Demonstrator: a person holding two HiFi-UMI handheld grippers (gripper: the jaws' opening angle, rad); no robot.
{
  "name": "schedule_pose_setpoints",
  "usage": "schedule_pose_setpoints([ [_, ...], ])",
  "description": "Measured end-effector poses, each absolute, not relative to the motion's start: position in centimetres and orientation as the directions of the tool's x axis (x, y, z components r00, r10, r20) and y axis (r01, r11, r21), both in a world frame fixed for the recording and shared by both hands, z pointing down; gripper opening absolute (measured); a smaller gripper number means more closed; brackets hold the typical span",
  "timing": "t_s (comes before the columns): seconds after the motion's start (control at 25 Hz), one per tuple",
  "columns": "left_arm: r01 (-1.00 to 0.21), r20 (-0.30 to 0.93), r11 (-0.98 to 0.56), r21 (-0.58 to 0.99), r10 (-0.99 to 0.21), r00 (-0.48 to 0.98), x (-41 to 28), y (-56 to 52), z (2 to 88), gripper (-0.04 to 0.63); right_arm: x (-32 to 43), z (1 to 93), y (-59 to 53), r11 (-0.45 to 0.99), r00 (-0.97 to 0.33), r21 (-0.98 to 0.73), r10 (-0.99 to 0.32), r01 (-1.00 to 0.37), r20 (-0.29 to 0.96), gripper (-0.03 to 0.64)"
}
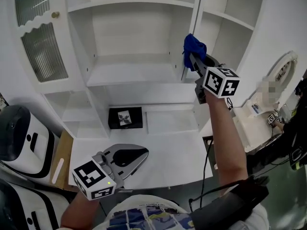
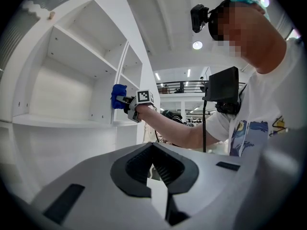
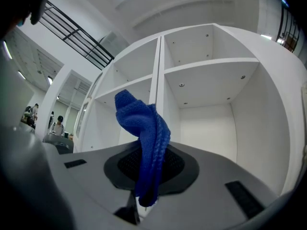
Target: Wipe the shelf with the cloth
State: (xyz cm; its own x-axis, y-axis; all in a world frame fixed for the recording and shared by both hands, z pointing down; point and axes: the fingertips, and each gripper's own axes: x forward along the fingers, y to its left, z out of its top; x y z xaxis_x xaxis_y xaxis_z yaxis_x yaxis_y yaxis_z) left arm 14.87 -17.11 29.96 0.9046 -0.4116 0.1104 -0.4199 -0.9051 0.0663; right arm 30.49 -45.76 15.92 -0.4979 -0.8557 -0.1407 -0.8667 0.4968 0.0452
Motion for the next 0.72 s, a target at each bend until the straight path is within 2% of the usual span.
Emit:
schedule_pose_setpoints([
  [0.72, -0.414, 0.111, -0.909, 0.054, -0.406, 0.907, 13.2, -17.0, 29.5, 0.012, 30.3, 4.7, -45.5, 0.478, -0.483, 0.090, -0.829, -0.874, -0.282, 0.067],
])
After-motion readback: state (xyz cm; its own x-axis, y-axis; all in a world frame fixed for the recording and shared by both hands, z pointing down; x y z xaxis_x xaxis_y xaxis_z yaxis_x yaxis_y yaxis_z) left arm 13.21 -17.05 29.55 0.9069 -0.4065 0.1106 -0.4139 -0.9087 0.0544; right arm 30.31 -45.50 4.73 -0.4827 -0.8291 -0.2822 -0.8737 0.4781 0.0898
